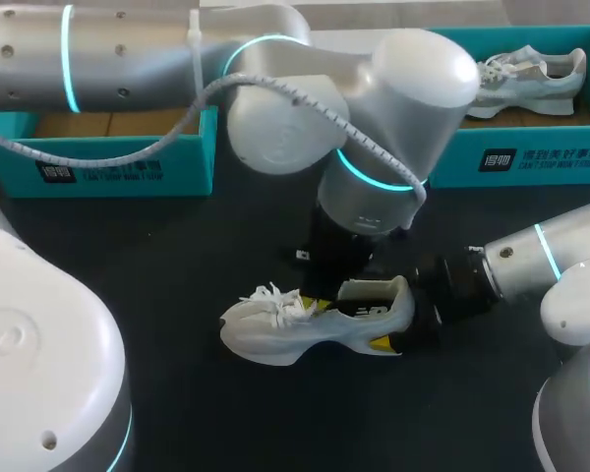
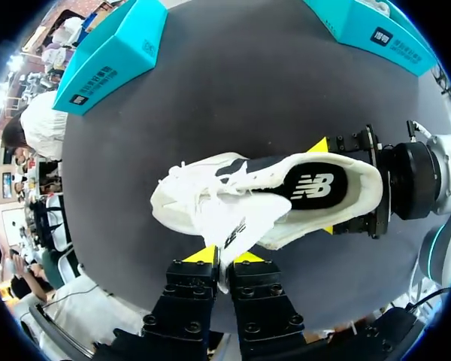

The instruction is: Take the shoe out of the shoebox, open the shoe tongue, remove and reinsert the insole, then place the shoe into the shoebox

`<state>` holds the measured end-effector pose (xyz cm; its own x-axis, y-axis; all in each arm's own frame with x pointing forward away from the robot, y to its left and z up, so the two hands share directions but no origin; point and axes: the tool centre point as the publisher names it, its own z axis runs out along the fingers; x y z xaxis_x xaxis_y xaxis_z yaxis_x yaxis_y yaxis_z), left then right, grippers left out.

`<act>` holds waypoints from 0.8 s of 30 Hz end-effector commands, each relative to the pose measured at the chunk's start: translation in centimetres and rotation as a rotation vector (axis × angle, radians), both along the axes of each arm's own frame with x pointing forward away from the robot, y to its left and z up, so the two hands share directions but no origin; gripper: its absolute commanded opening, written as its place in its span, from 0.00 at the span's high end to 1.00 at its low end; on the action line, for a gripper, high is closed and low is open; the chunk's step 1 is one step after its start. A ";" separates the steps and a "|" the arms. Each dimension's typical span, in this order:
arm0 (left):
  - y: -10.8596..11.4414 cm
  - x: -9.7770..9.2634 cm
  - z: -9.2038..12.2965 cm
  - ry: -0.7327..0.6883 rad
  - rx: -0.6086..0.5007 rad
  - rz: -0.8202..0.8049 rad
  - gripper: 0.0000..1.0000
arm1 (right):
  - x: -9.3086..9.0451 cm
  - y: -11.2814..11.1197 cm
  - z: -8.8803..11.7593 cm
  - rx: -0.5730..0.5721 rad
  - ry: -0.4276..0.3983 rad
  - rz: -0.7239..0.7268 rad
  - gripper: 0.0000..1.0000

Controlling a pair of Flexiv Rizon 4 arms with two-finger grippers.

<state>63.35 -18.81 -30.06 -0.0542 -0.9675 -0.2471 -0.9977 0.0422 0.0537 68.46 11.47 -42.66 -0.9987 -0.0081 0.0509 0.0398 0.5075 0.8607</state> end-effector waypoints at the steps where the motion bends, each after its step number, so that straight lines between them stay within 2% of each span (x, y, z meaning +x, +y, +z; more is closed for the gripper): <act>1: 0.8 0.1 0.0 -0.019 -0.077 0.165 0.08 | -0.2 -0.2 -1.0 -0.003 0.002 0.000 1.00; 2: 0.6 0.5 0.0 -0.019 -0.054 0.143 0.00 | -0.2 -0.2 -1.0 -0.003 0.002 0.000 1.00; 9: -1.4 2.0 0.9 0.011 -0.059 -0.062 0.00 | -0.2 -0.2 -1.0 -0.003 0.002 0.000 1.00; 13: -2.5 2.8 0.7 0.071 -0.002 -0.239 0.00 | -0.2 -0.2 -1.0 -0.003 0.002 0.000 1.00; 19: -3.8 3.8 0.5 0.065 0.025 -0.384 0.00 | -0.2 -0.2 -1.0 -0.003 0.002 0.000 1.00; 20: -3.9 3.8 0.5 0.057 0.035 -0.391 0.02 | -0.2 -0.2 -1.0 -0.003 0.002 0.000 1.00; 21: -4.0 3.7 0.4 0.061 0.032 -0.406 0.11 | -0.2 -0.2 -1.0 -0.003 0.002 0.000 1.00; 22: -3.9 3.6 0.3 0.063 0.031 -0.410 0.26 | -0.2 -0.2 -1.0 -0.003 0.002 0.000 1.00; 23: -3.9 3.6 0.2 0.067 0.030 -0.412 0.33 | -0.2 -0.2 -1.0 -0.003 0.002 0.000 1.00; 24: -3.7 3.5 0.1 0.070 0.031 -0.416 0.33 | -0.2 -0.2 -1.0 -0.003 0.002 0.000 1.00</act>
